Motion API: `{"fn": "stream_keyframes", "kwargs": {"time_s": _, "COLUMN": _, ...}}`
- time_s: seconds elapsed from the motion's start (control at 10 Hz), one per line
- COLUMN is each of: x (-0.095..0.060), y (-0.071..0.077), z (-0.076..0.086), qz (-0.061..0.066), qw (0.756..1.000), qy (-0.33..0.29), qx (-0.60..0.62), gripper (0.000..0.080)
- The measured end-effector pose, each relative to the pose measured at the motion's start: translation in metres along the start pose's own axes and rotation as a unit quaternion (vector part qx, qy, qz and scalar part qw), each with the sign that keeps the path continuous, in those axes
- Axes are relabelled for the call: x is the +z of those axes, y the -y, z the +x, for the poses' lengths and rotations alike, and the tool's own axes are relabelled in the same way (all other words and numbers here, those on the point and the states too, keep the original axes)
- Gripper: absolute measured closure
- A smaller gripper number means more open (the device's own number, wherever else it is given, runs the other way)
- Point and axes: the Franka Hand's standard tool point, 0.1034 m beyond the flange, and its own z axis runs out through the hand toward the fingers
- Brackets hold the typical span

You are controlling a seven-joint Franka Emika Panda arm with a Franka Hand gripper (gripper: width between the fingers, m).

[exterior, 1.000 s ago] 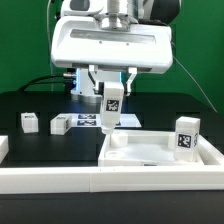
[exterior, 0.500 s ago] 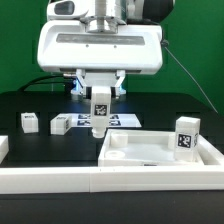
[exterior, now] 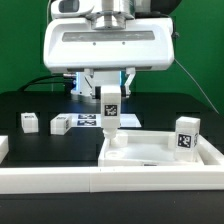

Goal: Assemble square table

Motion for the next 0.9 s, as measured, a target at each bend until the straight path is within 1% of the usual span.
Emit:
{"fn": "stream_keyframes", "kwargs": {"time_s": 0.1, "x": 0.0006, "y": 0.0007, "z": 0.0003, "qz": -0.002, "qw": 1.0, "qy": -0.008, "qx": 0.001, "gripper": 0.0509}}
{"fn": "stream_keyframes", "kwargs": {"time_s": 0.2, "x": 0.0022, "y": 0.0055, "z": -0.0013, "qz": 0.0, "qw": 1.0, "qy": -0.006, "qx": 0.003, "gripper": 0.0509}}
{"fn": "stream_keyframes", "kwargs": {"time_s": 0.3, "x": 0.0016, "y": 0.01, "z": 0.0017, "qz": 0.002, "qw": 1.0, "qy": -0.009, "qx": 0.005, "gripper": 0.0509}}
{"fn": "stream_keyframes", "kwargs": {"time_s": 0.5, "x": 0.0017, "y": 0.0081, "z": 0.0046, "qz": 0.0, "qw": 1.0, "qy": -0.016, "qx": 0.005, "gripper": 0.0509}}
{"fn": "stream_keyframes", "kwargs": {"time_s": 0.8, "x": 0.0043, "y": 0.0067, "z": 0.0085, "qz": -0.007, "qw": 0.999, "qy": -0.041, "qx": 0.002, "gripper": 0.0509}}
{"fn": "stream_keyframes", "kwargs": {"time_s": 0.9, "x": 0.0063, "y": 0.0097, "z": 0.0073, "qz": -0.007, "qw": 0.999, "qy": -0.043, "qx": 0.0, "gripper": 0.0509}}
